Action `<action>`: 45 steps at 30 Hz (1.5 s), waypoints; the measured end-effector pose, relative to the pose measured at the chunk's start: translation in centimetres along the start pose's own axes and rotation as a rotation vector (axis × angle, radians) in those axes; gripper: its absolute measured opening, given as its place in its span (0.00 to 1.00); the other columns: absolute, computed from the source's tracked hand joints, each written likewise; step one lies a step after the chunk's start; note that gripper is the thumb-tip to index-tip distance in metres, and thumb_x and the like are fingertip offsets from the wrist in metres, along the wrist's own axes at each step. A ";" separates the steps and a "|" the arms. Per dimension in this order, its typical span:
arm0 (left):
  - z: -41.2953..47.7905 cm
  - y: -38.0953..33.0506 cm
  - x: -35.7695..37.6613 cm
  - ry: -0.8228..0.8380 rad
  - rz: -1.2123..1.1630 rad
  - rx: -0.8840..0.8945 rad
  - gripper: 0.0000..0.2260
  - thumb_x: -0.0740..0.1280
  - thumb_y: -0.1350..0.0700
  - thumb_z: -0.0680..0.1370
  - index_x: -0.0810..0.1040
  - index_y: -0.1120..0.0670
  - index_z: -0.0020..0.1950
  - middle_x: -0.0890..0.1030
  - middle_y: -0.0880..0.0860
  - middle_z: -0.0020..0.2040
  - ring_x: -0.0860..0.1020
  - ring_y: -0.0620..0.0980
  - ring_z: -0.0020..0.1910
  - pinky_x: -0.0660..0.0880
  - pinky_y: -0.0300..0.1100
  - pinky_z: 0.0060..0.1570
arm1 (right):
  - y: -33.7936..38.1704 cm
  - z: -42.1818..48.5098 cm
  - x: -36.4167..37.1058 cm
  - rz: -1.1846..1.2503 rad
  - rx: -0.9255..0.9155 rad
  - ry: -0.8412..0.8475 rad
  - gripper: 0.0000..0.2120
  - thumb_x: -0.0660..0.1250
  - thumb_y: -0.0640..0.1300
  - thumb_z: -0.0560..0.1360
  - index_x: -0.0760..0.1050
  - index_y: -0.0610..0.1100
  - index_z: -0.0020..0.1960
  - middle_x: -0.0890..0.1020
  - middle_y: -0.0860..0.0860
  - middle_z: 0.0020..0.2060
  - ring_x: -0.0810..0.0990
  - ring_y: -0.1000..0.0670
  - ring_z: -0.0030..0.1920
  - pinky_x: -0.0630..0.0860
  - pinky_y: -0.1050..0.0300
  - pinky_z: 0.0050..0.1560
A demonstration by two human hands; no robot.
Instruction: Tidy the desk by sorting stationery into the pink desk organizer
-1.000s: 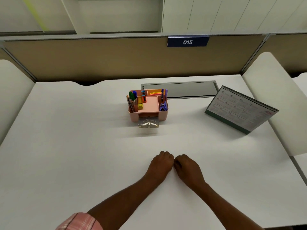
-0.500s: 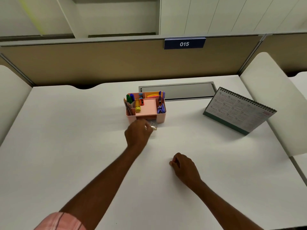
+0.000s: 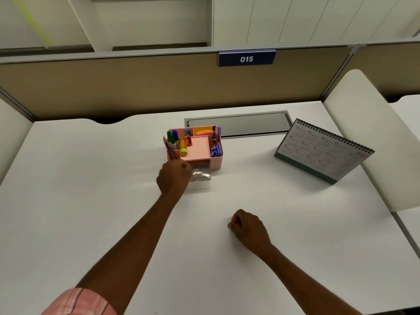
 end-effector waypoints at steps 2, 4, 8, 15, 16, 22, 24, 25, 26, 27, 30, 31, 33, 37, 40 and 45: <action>-1.1 0.5 -0.6 -0.084 -0.335 -0.152 0.12 0.64 0.50 0.77 0.82 0.54 0.39 0.81 0.51 0.35 0.79 0.53 0.36 0.71 0.40 0.31 | 1.4 0.2 -0.4 0.291 0.069 0.067 0.02 0.72 0.47 0.74 0.79 0.51 0.45 0.83 0.53 0.37 0.81 0.54 0.37 0.79 0.51 0.43; -2.3 1.1 -1.3 -0.129 -0.829 -0.475 0.13 0.64 0.48 0.76 0.82 0.54 0.39 0.83 0.51 0.38 0.80 0.54 0.39 0.75 0.45 0.38 | 3.5 0.4 -0.9 0.798 0.178 0.172 0.06 0.73 0.42 0.75 0.82 0.46 0.52 0.86 0.45 0.44 0.85 0.49 0.43 0.82 0.49 0.49; -4.5 1.8 -0.6 0.175 -1.432 -0.864 0.24 0.59 0.42 0.82 0.77 0.59 0.67 0.79 0.59 0.63 0.78 0.57 0.62 0.73 0.51 0.65 | 7.7 1.9 -1.4 1.554 0.338 0.275 0.16 0.69 0.43 0.80 0.76 0.36 0.65 0.83 0.38 0.60 0.83 0.39 0.61 0.76 0.42 0.68; -5.2 0.5 -0.9 0.336 -1.538 -0.886 0.34 0.52 0.34 0.82 0.66 0.58 0.78 0.68 0.59 0.77 0.70 0.61 0.74 0.66 0.56 0.74 | 12.4 4.5 -1.0 1.827 0.405 0.266 0.26 0.69 0.53 0.79 0.72 0.35 0.69 0.80 0.37 0.65 0.80 0.36 0.65 0.71 0.41 0.73; -5.0 0.4 -1.0 0.344 -1.531 -0.877 0.35 0.51 0.33 0.82 0.66 0.58 0.78 0.68 0.58 0.78 0.69 0.60 0.75 0.65 0.56 0.74 | 12.6 4.7 -0.9 1.830 0.412 0.250 0.27 0.69 0.53 0.79 0.72 0.35 0.70 0.80 0.37 0.65 0.79 0.36 0.65 0.71 0.41 0.73; -4.2 0.0 -1.2 0.338 -1.526 -0.856 0.39 0.49 0.30 0.81 0.64 0.58 0.79 0.69 0.58 0.77 0.69 0.61 0.75 0.64 0.57 0.76 | 13.4 6.1 -0.4 1.836 0.413 0.184 0.30 0.70 0.54 0.78 0.70 0.36 0.73 0.78 0.37 0.68 0.78 0.36 0.67 0.70 0.42 0.73; -4.0 0.0 -1.2 0.325 -1.564 -0.858 0.42 0.48 0.27 0.79 0.63 0.58 0.79 0.69 0.59 0.77 0.70 0.61 0.75 0.64 0.56 0.76 | 13.6 6.6 -0.5 1.831 0.404 0.163 0.32 0.71 0.54 0.77 0.69 0.36 0.73 0.77 0.37 0.68 0.77 0.36 0.68 0.71 0.42 0.73; -3.8 0.1 -1.2 0.322 -1.591 -0.859 0.44 0.47 0.26 0.78 0.63 0.58 0.80 0.69 0.59 0.77 0.69 0.61 0.75 0.63 0.56 0.76 | 13.6 6.8 -0.6 1.828 0.401 0.154 0.32 0.71 0.54 0.77 0.69 0.37 0.74 0.77 0.37 0.68 0.77 0.36 0.68 0.71 0.42 0.73; -3.7 0.1 -1.2 0.324 -1.614 -0.859 0.45 0.47 0.25 0.77 0.63 0.58 0.80 0.69 0.59 0.77 0.69 0.62 0.75 0.63 0.56 0.76 | 13.7 7.1 -0.7 1.822 0.398 0.148 0.33 0.71 0.54 0.77 0.68 0.37 0.74 0.77 0.38 0.68 0.77 0.36 0.68 0.71 0.42 0.72; -3.6 0.2 -1.2 0.326 -1.632 -0.853 0.46 0.46 0.24 0.76 0.63 0.58 0.80 0.69 0.59 0.77 0.70 0.62 0.75 0.63 0.56 0.75 | 13.8 7.3 -0.9 1.816 0.397 0.143 0.33 0.71 0.54 0.77 0.68 0.37 0.74 0.77 0.38 0.68 0.77 0.36 0.68 0.72 0.43 0.72; -3.3 0.1 -1.3 0.308 -1.667 -0.841 0.48 0.46 0.23 0.75 0.63 0.58 0.80 0.70 0.59 0.76 0.71 0.62 0.74 0.64 0.57 0.75 | 14.0 8.1 -1.3 1.795 0.402 0.132 0.31 0.69 0.54 0.79 0.68 0.38 0.74 0.77 0.38 0.69 0.77 0.37 0.68 0.72 0.44 0.71; -3.1 0.0 -1.2 0.302 -1.679 -0.839 0.48 0.46 0.22 0.75 0.63 0.58 0.79 0.71 0.60 0.76 0.71 0.63 0.73 0.65 0.57 0.75 | 14.0 8.4 -1.5 1.789 0.400 0.130 0.30 0.69 0.55 0.79 0.69 0.38 0.74 0.77 0.38 0.68 0.78 0.37 0.67 0.73 0.44 0.71; -2.8 -0.1 -1.2 0.279 -1.696 -0.850 0.47 0.46 0.22 0.75 0.63 0.57 0.79 0.72 0.61 0.75 0.72 0.64 0.72 0.66 0.58 0.74 | 14.2 9.0 -1.7 1.780 0.399 0.124 0.30 0.69 0.55 0.79 0.69 0.38 0.73 0.79 0.38 0.66 0.79 0.37 0.66 0.74 0.44 0.70; -2.2 -0.3 -1.0 0.269 -1.703 -0.852 0.45 0.47 0.23 0.75 0.64 0.55 0.79 0.72 0.61 0.74 0.73 0.65 0.71 0.66 0.59 0.74 | 14.3 9.8 -1.7 1.776 0.379 0.120 0.29 0.68 0.57 0.79 0.71 0.40 0.73 0.82 0.38 0.63 0.82 0.38 0.63 0.75 0.45 0.69; -1.7 -0.5 -0.9 0.267 -1.705 -0.857 0.45 0.47 0.23 0.75 0.63 0.54 0.80 0.72 0.61 0.75 0.73 0.64 0.71 0.66 0.59 0.74 | 14.6 10.1 -1.8 1.768 0.387 0.112 0.29 0.68 0.57 0.79 0.71 0.40 0.73 0.82 0.38 0.62 0.82 0.38 0.62 0.75 0.45 0.69; -1.5 -0.5 -0.6 0.260 -1.713 -0.855 0.44 0.47 0.23 0.75 0.64 0.54 0.79 0.72 0.59 0.75 0.73 0.64 0.72 0.65 0.60 0.74 | 14.6 10.2 -1.7 1.775 0.383 0.123 0.29 0.69 0.57 0.79 0.71 0.40 0.72 0.82 0.39 0.62 0.82 0.39 0.62 0.76 0.45 0.68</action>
Point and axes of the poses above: each hand's wrist, its own z-axis towards the middle knuckle, its own x-axis out of the palm, y = z × x, the point moved 1 cm from there along z, towards the middle knuckle
